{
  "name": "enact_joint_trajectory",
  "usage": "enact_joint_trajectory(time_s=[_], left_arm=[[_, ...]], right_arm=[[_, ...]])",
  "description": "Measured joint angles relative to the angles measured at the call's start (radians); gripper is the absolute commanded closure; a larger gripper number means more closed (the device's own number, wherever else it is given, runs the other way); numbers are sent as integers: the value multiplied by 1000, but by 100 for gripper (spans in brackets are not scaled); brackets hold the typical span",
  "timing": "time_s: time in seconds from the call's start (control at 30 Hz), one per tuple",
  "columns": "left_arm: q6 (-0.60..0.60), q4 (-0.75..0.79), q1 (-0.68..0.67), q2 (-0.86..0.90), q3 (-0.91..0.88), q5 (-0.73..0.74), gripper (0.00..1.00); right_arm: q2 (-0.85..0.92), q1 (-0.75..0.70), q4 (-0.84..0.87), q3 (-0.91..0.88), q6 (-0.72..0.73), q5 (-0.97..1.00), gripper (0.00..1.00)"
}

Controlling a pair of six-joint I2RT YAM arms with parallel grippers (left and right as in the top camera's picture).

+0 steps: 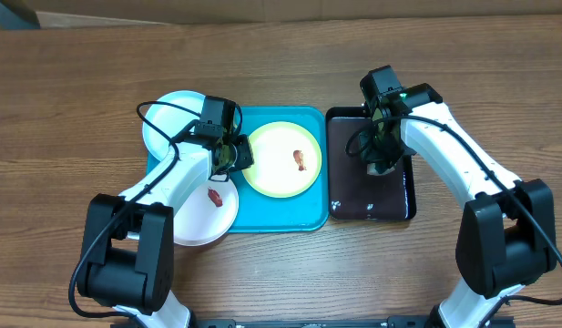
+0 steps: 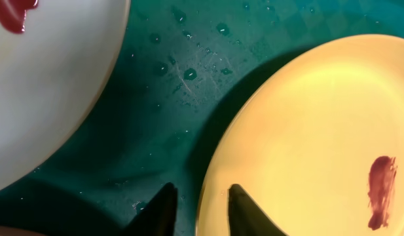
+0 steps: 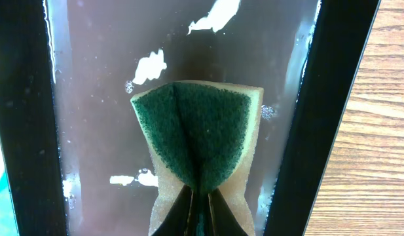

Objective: Clean dirty plates on tray and stack at the side
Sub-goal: 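Grasp the green sponge with the right gripper and lift it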

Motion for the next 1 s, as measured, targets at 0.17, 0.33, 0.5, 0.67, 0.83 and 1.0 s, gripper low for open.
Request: enact_joint_trajectory(time_s=[0.17, 0.33, 0.5, 0.67, 0.83, 1.0], left_arm=[[0, 0, 0, 0, 0, -2, 80], [0, 1, 0, 0, 0, -8, 78], [0, 14, 0, 18, 0, -10, 89], [2, 19, -1, 32, -1, -8, 96], [2, 1, 0, 32, -1, 16, 96], [-2, -23, 0, 32, -1, 42, 95]], right_arm=[[0, 0, 0, 0, 0, 0, 96], [0, 0, 0, 0, 0, 0, 96], [0, 0, 0, 0, 1, 0, 96], [0, 0, 0, 0, 1, 0, 96], [0, 0, 7, 1, 1, 0, 96], [0, 0, 7, 1, 3, 0, 96]])
